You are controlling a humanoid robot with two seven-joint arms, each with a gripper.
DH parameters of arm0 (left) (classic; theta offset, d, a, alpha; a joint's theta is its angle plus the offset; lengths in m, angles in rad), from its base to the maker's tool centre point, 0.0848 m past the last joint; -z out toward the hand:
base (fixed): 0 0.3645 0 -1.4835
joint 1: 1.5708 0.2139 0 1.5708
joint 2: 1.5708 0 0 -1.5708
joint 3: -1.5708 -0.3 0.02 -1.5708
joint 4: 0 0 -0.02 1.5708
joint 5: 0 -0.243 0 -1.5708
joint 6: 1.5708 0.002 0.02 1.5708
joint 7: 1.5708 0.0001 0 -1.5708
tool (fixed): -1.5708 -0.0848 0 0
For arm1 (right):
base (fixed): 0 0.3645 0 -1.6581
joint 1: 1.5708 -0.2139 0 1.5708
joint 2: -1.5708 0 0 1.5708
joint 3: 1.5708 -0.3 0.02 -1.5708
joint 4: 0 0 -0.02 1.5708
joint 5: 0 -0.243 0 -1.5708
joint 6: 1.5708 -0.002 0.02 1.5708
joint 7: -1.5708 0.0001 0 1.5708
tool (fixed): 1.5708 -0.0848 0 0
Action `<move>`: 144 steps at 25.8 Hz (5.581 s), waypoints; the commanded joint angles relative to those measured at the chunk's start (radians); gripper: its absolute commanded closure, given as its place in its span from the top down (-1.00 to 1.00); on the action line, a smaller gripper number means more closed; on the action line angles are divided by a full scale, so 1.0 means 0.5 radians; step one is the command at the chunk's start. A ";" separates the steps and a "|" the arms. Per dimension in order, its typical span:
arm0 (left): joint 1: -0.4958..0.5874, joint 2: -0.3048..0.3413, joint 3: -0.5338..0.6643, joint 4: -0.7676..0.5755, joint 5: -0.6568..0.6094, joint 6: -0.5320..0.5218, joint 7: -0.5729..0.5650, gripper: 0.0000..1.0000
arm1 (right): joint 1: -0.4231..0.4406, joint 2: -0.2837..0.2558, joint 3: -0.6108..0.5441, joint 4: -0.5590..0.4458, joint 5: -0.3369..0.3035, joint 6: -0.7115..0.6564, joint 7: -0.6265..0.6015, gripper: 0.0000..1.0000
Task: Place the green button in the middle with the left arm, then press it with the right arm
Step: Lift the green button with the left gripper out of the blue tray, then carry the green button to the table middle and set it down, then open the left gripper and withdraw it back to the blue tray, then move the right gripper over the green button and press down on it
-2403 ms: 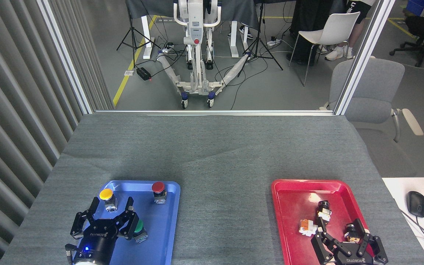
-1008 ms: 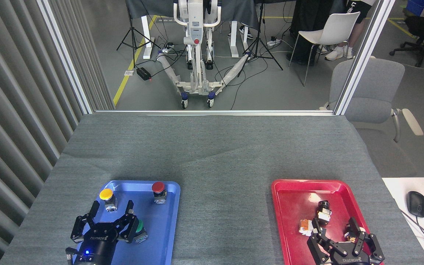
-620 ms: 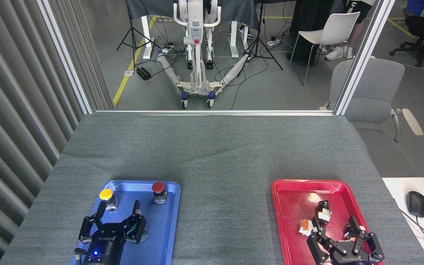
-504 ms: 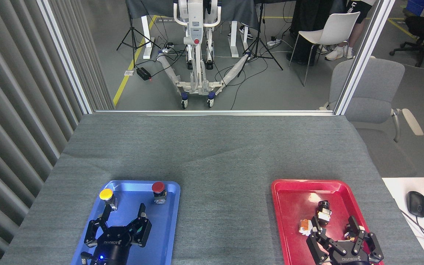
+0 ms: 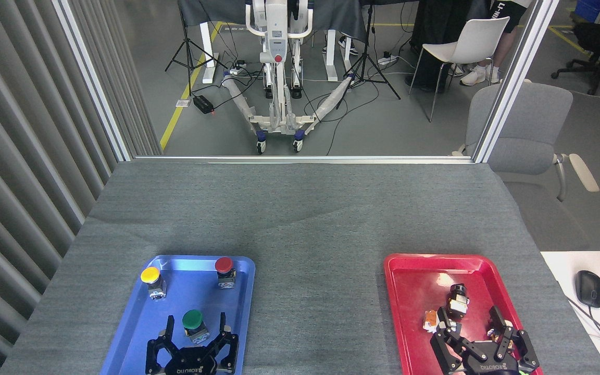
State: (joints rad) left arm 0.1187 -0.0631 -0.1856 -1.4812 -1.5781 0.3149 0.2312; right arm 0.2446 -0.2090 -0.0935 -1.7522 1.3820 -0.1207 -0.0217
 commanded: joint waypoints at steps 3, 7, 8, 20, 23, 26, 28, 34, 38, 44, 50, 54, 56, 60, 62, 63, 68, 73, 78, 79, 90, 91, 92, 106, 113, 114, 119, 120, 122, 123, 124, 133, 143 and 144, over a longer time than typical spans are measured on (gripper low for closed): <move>-0.007 -0.052 -0.009 0.134 0.008 0.024 0.004 0.92 | -0.001 0.004 0.000 0.013 0.006 0.002 -0.003 0.99; -0.010 -0.055 -0.009 0.183 0.015 0.024 0.004 0.91 | -0.001 0.007 0.000 0.031 0.006 0.002 -0.003 0.99; -0.020 -0.055 -0.009 0.207 0.024 0.024 0.007 0.91 | -0.001 0.007 0.000 0.035 0.006 -0.001 -0.003 0.99; -0.142 -0.033 0.012 0.376 0.236 0.027 0.001 0.90 | -0.001 0.004 0.000 0.035 0.012 -0.001 -0.006 0.99; -0.167 -0.027 0.012 0.391 0.245 0.027 -0.008 0.84 | -0.001 0.001 0.000 0.035 0.012 -0.001 -0.009 0.99; -0.213 -0.027 0.021 0.465 0.248 0.027 -0.012 0.83 | -0.004 -0.002 0.000 0.035 0.009 -0.004 -0.012 0.99; -0.253 -0.027 0.043 0.523 0.248 0.027 -0.015 0.74 | -0.004 -0.005 0.000 0.035 0.012 -0.004 -0.012 0.99; -0.271 -0.024 0.113 0.572 0.245 0.027 -0.018 0.42 | -0.001 -0.005 0.003 0.035 0.012 -0.004 -0.012 0.99; -0.253 -0.012 0.126 0.563 0.242 0.011 -0.027 -0.16 | -0.001 -0.002 0.009 0.035 0.012 -0.004 -0.012 0.99; -0.237 0.074 0.123 0.532 0.239 -0.071 -0.027 -0.72 | -0.001 0.001 0.018 0.035 0.012 -0.004 -0.012 0.99; -0.241 0.138 0.110 0.370 0.217 -0.406 0.068 -0.87 | -0.001 0.004 0.018 0.038 0.012 -0.001 -0.012 0.99; -0.376 0.224 -0.101 0.302 0.143 -0.814 0.123 -0.88 | -0.001 0.004 0.018 0.035 0.012 -0.001 -0.012 0.99; -0.538 0.209 -0.246 0.382 0.064 -0.915 0.096 -0.88 | -0.001 0.001 0.018 0.038 0.012 -0.001 -0.012 0.99; -0.811 0.135 -0.519 0.680 0.064 -0.973 0.028 -0.90 | -0.001 0.001 0.018 0.035 0.012 -0.001 -0.012 0.99; -0.891 0.049 -0.537 0.845 0.058 -1.010 -0.045 -0.90 | -0.001 0.001 0.018 0.035 0.015 -0.001 -0.012 0.99; -0.931 0.010 -0.537 0.928 0.055 -1.019 -0.051 -0.90 | -0.001 0.001 0.018 0.038 0.015 -0.001 -0.012 0.99; -0.998 -0.073 -0.537 1.177 0.058 -1.016 -0.067 -0.89 | -0.001 0.004 0.018 0.038 0.015 -0.001 -0.012 0.99; -1.011 -0.113 -0.540 1.309 0.061 -1.035 -0.054 -0.87 | -0.001 0.007 0.018 0.038 0.015 -0.001 -0.012 0.99; -1.014 -0.113 -0.540 1.416 0.067 -1.059 -0.042 -0.87 | -0.001 0.007 0.021 0.038 0.019 -0.001 -0.012 0.99; -1.014 -0.116 -0.540 1.431 0.067 -1.059 -0.042 -0.86 | -0.001 0.010 0.021 0.038 0.022 -0.001 -0.012 0.99; -1.017 -0.125 -0.546 1.444 0.073 -1.133 -0.033 -0.53 | -0.001 0.025 0.024 0.065 0.025 -0.001 -0.006 0.99; -1.017 -0.129 -0.543 1.444 0.076 -1.161 -0.021 -0.38 | -0.001 0.028 0.024 0.068 0.025 -0.001 -0.006 0.99; -1.017 -0.129 -0.543 1.441 0.079 -1.170 -0.005 -0.14 | -0.001 0.028 0.024 0.071 0.025 -0.001 -0.006 0.99; -0.682 -0.055 -0.482 0.713 0.076 -0.998 0.056 1.00 | -0.044 0.080 0.049 0.074 0.074 0.002 -0.009 0.85; -0.280 0.187 -0.298 0.042 0.082 -0.311 0.047 1.00 | -0.054 0.111 0.126 0.074 0.095 0.008 -0.009 0.53; -0.259 0.200 -0.236 0.042 0.085 -0.292 0.041 1.00 | -0.066 0.114 0.129 0.074 0.098 0.008 -0.009 0.43; -0.158 0.203 0.052 0.075 0.180 -0.348 0.041 1.00 | -0.146 0.142 0.224 0.123 0.200 0.011 -0.006 -0.44; -0.139 0.206 0.074 0.085 0.193 -0.360 0.041 1.00 | -0.173 0.154 0.261 0.151 0.230 0.021 0.004 -0.63; -0.109 0.215 0.107 0.088 0.199 -0.363 0.041 1.00 | -0.238 0.179 0.340 0.216 0.279 0.076 0.010 -0.92; -0.106 0.221 0.132 0.088 0.199 -0.363 0.044 1.00 | -0.274 0.182 0.392 0.249 0.298 0.100 0.010 -1.00; -0.099 0.224 0.153 0.088 0.199 -0.363 0.041 1.00 | -0.314 0.185 0.451 0.286 0.313 0.113 0.013 -1.00; -0.069 0.224 0.209 0.081 0.202 -0.397 0.041 1.00 | -0.529 0.298 0.727 0.538 0.325 0.122 0.077 -1.00; -0.081 0.224 0.209 0.088 0.223 -0.412 0.041 1.00 | -0.692 0.427 0.951 1.013 0.371 0.287 0.065 -1.00; -0.081 0.224 0.209 0.088 0.223 -0.412 0.041 1.00 | -0.695 0.430 0.954 1.053 0.371 0.297 0.062 -1.00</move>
State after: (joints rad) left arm 0.0788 0.0491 -0.0813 -1.4374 -1.4672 0.1093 0.2518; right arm -0.0892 -0.0047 0.3656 -1.2918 1.5639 0.0057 0.0217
